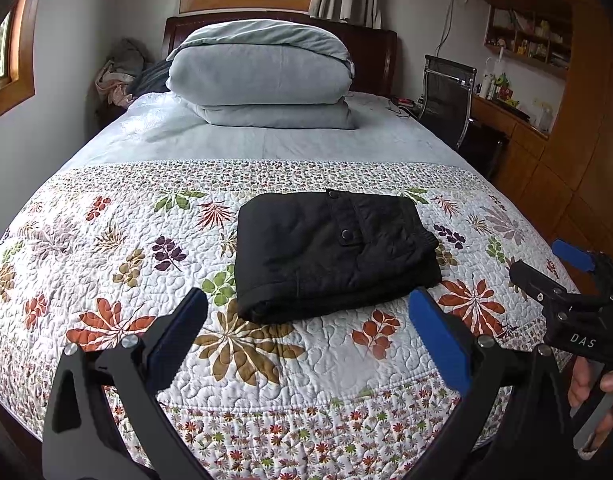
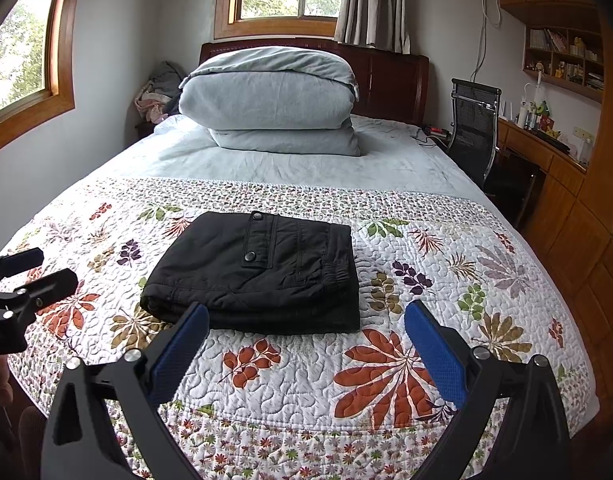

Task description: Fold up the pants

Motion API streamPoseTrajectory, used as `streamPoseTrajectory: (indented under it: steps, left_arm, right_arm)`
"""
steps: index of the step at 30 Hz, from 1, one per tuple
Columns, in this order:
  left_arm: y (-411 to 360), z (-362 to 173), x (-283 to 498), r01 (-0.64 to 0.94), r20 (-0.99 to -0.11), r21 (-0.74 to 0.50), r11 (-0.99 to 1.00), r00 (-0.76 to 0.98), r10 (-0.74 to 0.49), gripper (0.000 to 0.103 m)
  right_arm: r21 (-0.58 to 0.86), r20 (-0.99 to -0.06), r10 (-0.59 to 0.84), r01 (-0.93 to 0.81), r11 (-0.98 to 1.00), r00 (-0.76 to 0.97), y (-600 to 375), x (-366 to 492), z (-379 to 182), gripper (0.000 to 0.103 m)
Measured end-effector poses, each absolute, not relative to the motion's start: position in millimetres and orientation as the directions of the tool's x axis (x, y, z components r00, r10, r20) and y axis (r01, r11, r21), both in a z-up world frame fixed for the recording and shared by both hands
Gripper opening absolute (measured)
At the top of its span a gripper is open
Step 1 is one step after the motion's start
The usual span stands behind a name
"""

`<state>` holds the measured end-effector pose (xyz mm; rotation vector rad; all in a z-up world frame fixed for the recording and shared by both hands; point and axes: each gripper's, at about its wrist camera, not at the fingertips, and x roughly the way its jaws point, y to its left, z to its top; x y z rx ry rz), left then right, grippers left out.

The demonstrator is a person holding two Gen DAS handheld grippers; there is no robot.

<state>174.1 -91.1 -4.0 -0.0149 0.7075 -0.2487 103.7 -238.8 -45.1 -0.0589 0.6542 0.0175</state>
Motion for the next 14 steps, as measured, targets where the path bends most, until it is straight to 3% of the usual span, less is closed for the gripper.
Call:
streamPoseTrajectory:
  steps: [14]
  left_arm:
    - [-92.5,-2.8,173.1,0.198,-0.642,-0.067,0.978,0.741,-0.194,0.1]
  right_arm:
    - [-0.044,-0.61,-0.005,-0.027,0.999,0.792,-239.8,104.6,-47.2,0.099]
